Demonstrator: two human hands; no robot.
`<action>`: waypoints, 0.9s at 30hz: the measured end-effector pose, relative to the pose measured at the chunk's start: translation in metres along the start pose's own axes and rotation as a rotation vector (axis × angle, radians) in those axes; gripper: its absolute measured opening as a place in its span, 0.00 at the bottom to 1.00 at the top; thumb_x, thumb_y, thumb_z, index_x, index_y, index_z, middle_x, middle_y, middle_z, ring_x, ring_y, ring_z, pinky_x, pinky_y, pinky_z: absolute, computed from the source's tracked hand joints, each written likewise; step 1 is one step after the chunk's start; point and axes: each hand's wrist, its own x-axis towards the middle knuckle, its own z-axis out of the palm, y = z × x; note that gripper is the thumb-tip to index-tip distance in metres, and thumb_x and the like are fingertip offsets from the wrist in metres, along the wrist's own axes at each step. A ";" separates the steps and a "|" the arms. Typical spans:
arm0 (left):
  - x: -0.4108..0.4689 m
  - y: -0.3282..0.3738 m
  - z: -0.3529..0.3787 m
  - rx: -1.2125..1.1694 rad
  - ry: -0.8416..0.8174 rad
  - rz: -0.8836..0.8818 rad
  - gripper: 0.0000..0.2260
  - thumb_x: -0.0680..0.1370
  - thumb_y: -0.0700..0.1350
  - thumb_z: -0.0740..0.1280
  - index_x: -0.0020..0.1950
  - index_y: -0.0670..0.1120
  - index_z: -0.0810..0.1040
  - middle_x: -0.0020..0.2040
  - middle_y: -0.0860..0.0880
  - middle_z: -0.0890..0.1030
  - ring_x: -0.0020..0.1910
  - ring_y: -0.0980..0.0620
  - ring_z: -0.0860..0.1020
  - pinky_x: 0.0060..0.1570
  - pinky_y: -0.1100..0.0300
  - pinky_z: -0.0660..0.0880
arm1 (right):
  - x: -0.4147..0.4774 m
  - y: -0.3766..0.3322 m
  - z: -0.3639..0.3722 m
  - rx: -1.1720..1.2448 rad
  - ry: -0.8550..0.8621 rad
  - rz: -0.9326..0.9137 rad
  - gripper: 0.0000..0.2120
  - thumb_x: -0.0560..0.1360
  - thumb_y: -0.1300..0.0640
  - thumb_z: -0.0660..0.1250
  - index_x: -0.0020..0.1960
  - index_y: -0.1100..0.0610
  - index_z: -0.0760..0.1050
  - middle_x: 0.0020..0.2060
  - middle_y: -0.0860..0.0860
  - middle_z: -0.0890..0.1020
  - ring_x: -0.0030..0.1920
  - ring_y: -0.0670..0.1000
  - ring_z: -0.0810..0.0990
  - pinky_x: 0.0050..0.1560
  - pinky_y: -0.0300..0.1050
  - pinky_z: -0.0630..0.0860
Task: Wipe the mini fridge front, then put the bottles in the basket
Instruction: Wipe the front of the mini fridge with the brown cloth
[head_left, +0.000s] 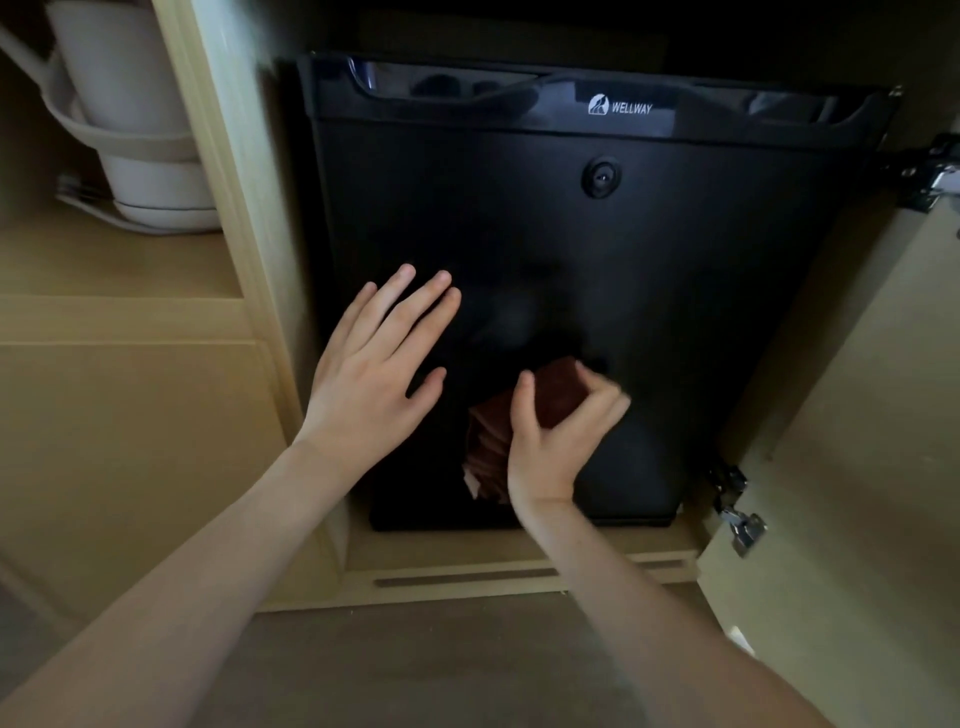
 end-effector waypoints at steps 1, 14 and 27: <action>0.000 0.000 0.000 -0.003 -0.002 -0.001 0.30 0.77 0.43 0.71 0.77 0.45 0.66 0.77 0.49 0.65 0.79 0.47 0.58 0.77 0.47 0.55 | -0.014 0.012 -0.006 -0.020 -0.027 0.040 0.19 0.73 0.58 0.74 0.58 0.62 0.71 0.52 0.54 0.68 0.54 0.33 0.69 0.56 0.24 0.65; 0.000 0.004 0.001 -0.027 0.015 -0.014 0.29 0.76 0.43 0.71 0.76 0.43 0.67 0.76 0.48 0.66 0.78 0.46 0.59 0.76 0.44 0.58 | -0.012 0.008 -0.003 -0.037 -0.059 0.015 0.18 0.73 0.58 0.73 0.57 0.64 0.70 0.52 0.55 0.69 0.54 0.33 0.69 0.54 0.24 0.66; 0.001 0.010 -0.002 -0.020 0.014 -0.039 0.30 0.75 0.41 0.72 0.76 0.43 0.67 0.76 0.47 0.66 0.78 0.45 0.59 0.77 0.44 0.56 | 0.004 0.006 -0.013 0.051 0.061 0.145 0.15 0.75 0.58 0.72 0.56 0.59 0.68 0.51 0.54 0.68 0.49 0.34 0.71 0.48 0.25 0.70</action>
